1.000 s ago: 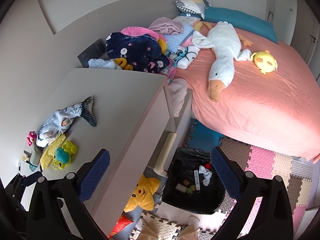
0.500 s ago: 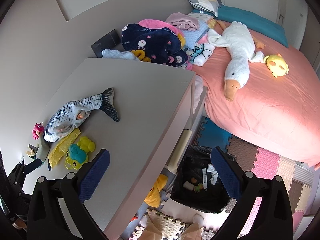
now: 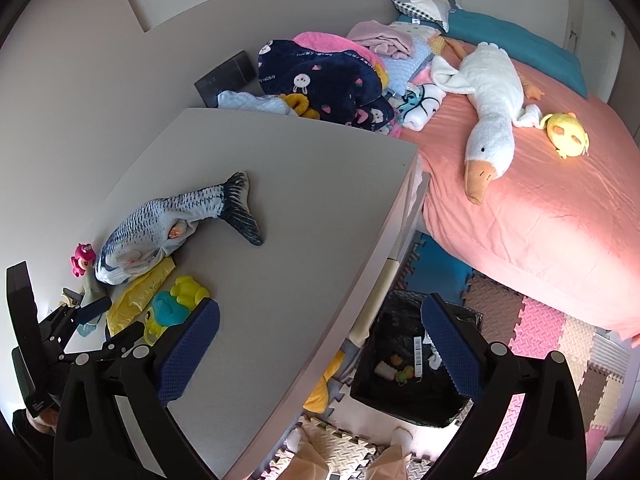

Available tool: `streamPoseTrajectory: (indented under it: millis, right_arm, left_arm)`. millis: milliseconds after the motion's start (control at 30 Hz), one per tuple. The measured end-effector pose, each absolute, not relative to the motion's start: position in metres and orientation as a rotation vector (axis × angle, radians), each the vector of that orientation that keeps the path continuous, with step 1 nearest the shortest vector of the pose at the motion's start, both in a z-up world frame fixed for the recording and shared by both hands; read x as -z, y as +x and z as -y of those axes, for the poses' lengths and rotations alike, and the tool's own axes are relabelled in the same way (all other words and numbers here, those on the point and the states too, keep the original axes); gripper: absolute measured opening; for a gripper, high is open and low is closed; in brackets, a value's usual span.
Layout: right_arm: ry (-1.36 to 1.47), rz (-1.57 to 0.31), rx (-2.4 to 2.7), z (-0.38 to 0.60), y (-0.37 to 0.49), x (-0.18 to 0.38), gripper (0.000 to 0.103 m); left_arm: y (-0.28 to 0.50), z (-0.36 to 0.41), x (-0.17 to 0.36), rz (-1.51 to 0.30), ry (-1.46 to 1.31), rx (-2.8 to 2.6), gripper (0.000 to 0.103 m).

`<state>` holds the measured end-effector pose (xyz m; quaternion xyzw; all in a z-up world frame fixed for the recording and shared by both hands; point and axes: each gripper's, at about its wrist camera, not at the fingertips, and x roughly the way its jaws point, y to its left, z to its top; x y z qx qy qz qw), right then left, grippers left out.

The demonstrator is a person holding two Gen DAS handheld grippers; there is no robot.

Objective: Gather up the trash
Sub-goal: 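Move both tools back over the table toward the yellow strip and frog toy, then close the left tool on the yellow strip and lift it, then grasp the blue-yellow frog toy with the right tool while the left tool holds the strip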

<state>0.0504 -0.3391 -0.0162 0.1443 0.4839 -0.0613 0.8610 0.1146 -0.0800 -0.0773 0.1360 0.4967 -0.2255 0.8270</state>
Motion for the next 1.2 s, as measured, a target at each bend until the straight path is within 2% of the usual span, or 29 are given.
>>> streamPoseTrajectory:
  millis: [100,267,533,633,1200]
  right_arm:
    - [0.300,-1.022,0.122,0.335,0.055,0.017,0.100]
    - [0.293,-1.032,0.108,0.331,0.060,0.020,0.100]
    - [0.282,-1.047,0.072,0.323,0.066,0.024,0.100]
    - [0.275,-1.050,0.058,0.318,0.068,0.025,0.100]
    - [0.224,-1.095,-0.116,0.254,0.074,0.041,0.100]
  left_arm:
    - [0.122,0.081,0.084,-1.077,0.296,0.479,0.071]
    - [0.127,0.079,0.087,-1.079,0.296,0.473,0.054]
    - [0.119,0.074,0.086,-1.078,0.263,0.471,0.043]
    - [0.114,0.071,0.084,-1.075,0.218,0.467,0.033]
    - [0.068,0.031,0.068,-1.051,0.122,0.375,0.032]
